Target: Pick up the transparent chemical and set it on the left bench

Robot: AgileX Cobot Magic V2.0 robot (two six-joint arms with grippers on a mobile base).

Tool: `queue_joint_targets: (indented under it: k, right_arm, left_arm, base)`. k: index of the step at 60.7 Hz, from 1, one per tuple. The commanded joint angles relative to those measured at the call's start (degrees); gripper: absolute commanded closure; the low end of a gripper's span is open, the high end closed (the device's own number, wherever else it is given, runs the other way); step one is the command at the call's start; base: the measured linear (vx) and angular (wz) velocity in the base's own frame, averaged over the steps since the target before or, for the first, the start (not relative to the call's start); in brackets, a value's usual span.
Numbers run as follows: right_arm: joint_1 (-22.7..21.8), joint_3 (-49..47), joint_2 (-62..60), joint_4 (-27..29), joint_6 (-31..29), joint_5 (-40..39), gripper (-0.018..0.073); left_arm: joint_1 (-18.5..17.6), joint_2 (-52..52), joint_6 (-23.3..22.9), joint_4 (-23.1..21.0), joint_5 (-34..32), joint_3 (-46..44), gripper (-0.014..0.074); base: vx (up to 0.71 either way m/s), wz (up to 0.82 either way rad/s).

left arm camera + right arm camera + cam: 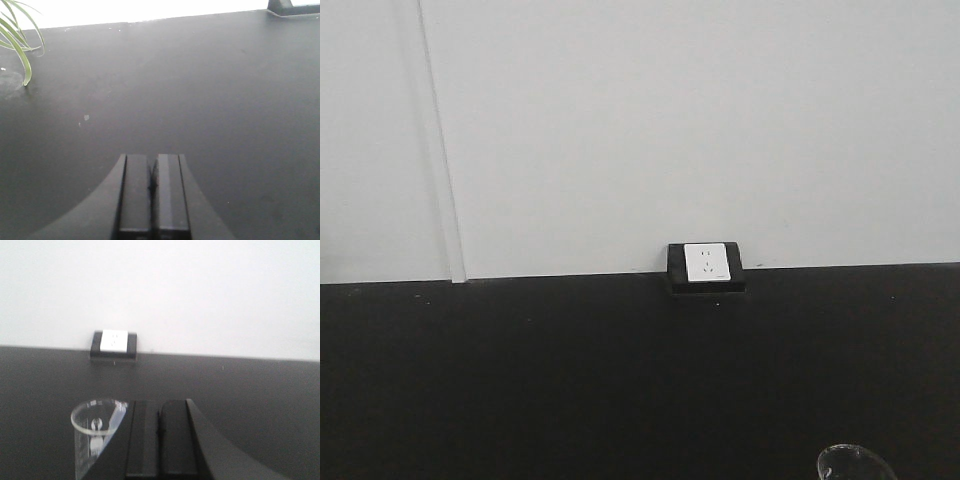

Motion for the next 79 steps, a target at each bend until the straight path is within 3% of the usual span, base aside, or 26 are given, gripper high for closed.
queue_joint_targets:
  k: [1, 11, 25, 33, 48, 69, 79]
  right_arm:
    - [-0.3, 0.39, -0.48, -0.01, 0.41, -10.63, 0.0567]
    - [-0.3, -0.78, -0.48, 0.28, 0.6, -14.83, 0.0565]
    - [-0.3, -13.21, 6.82, 1.02, 0.7, 3.71, 0.0555]
    - [-0.3, -17.96, 15.67, 0.92, 0.7, 6.44, 0.0536]
    - [-0.3, -18.23, 30.17, 0.92, 0.76, 1.17, 0.0442]
    - [-0.3, -18.23, 45.95, 1.15, 0.97, -18.03, 0.0153]
    - [-0.3, -18.23, 52.99, 0.87, 0.69, -23.69, 0.0118]
  left_arm:
    - [-0.1, -1.1, -0.45, -0.04, -4.49, 0.93, 0.06]
    - [-0.1, -1.1, -0.45, -0.04, -4.49, 0.93, 0.06]
    - [-0.1, -1.1, -0.45, -0.04, -4.49, 0.93, 0.06]
    - [-0.1, -1.1, -0.45, -0.04, -4.49, 0.93, 0.06]
    - [-0.1, -1.1, -0.45, -0.04, -4.49, 0.93, 0.06]
    - [-0.1, -1.1, -0.45, -0.04, -4.49, 0.93, 0.06]
    - [-0.1, -1.1, -0.45, -0.04, -4.49, 0.93, 0.06]
  base:
    - [0.0, 0.0]
    - [0.0, 0.0]
    - [0.0, 0.0]
    - [0.0, 0.0]
    - [0.0, 0.0]
    - [0.0, 0.0]
    - [0.0, 0.0]
